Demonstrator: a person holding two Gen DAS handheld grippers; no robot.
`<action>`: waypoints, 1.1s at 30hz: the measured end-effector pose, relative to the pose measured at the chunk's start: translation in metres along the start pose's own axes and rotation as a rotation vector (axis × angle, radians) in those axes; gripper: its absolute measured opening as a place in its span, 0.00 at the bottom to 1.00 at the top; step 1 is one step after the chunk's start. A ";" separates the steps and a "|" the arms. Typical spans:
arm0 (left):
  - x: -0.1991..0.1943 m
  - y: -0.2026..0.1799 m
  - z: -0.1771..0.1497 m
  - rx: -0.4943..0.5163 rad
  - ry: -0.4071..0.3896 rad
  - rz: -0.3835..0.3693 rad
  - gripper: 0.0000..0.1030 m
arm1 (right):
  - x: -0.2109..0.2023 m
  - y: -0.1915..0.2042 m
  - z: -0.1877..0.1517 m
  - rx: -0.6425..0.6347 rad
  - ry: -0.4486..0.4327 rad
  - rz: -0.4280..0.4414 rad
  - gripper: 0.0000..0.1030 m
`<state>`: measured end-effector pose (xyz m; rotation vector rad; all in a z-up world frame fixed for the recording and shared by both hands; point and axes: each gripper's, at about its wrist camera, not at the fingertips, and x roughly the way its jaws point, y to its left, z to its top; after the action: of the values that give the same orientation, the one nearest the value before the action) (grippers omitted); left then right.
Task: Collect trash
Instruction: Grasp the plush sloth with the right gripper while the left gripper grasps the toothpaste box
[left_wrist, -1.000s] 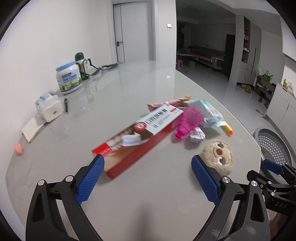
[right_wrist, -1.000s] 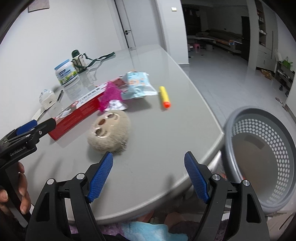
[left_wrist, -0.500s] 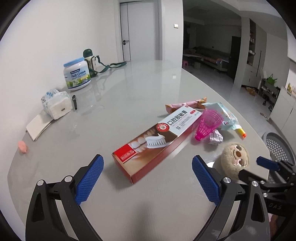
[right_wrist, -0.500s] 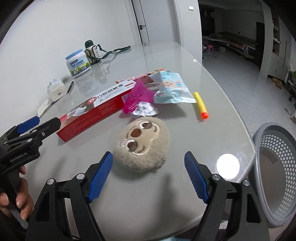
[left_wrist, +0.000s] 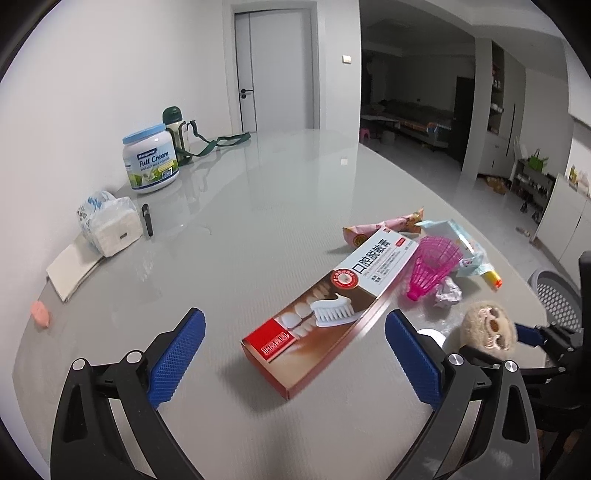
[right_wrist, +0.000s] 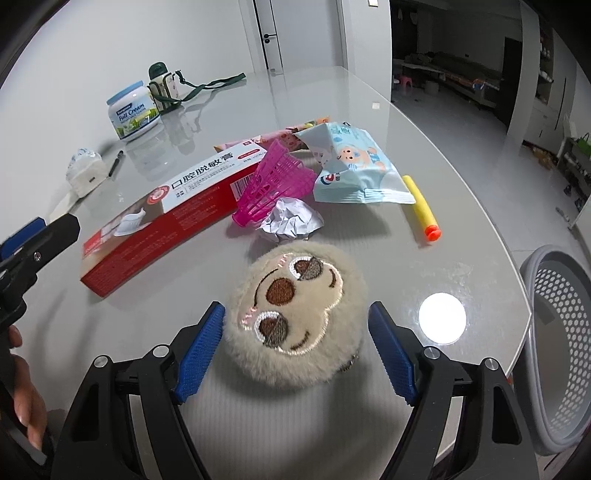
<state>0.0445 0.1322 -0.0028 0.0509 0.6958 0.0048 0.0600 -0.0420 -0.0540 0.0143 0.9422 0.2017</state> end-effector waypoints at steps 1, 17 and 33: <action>0.002 0.000 0.000 0.006 0.003 -0.001 0.93 | 0.001 0.001 0.000 -0.004 0.000 -0.002 0.73; 0.025 0.006 0.019 0.072 0.026 -0.123 0.93 | -0.016 -0.015 0.000 0.047 -0.031 0.054 0.60; 0.075 -0.005 0.036 0.167 0.151 -0.295 0.93 | -0.021 -0.022 -0.002 0.041 -0.022 0.087 0.60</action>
<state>0.1252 0.1277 -0.0241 0.1085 0.8489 -0.3350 0.0499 -0.0672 -0.0402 0.0953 0.9249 0.2623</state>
